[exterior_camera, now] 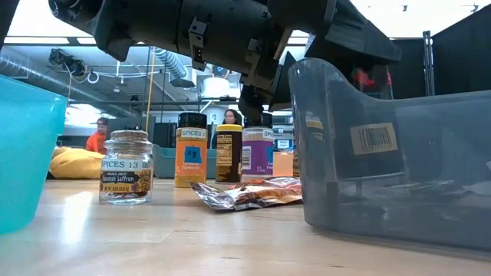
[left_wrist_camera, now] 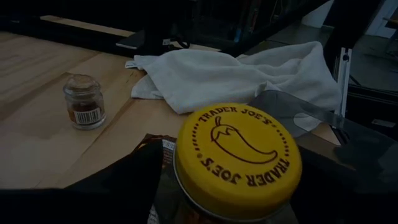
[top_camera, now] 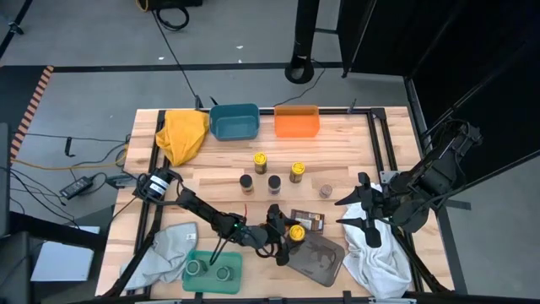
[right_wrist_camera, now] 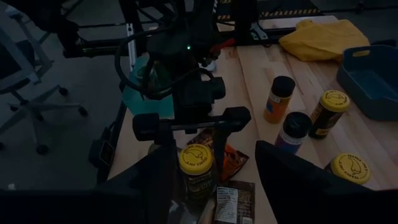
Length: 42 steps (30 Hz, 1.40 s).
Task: Sort spices by type
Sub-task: Put the bottom right yellow seasoning bottle into the black bin
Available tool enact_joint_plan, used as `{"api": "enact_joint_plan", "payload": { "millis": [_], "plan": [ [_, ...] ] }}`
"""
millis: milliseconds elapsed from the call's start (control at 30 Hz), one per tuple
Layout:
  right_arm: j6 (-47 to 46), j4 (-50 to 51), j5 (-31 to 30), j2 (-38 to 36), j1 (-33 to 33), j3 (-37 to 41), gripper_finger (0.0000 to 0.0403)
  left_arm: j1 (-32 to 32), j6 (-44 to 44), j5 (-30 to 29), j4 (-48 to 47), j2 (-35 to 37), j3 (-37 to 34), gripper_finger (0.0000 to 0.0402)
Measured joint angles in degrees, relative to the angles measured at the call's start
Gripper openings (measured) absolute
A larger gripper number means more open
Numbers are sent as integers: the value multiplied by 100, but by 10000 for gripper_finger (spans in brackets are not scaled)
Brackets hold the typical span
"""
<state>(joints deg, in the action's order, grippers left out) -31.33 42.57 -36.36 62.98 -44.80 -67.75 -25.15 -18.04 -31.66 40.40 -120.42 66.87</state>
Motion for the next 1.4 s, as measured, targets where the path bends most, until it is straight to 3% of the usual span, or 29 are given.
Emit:
{"api": "enact_joint_plan", "payload": {
  "millis": [667,1100,1400],
  "plan": [
    [-431,385,13,19,0,2,225,2,-89,6,-11,2,0,321],
    [-514,570,192,153,0,2,225,79,-364,854,-881,15,530,321],
    [-459,692,290,153,0,2,225,145,-262,884,-930,114,603,321]
  ]
}}
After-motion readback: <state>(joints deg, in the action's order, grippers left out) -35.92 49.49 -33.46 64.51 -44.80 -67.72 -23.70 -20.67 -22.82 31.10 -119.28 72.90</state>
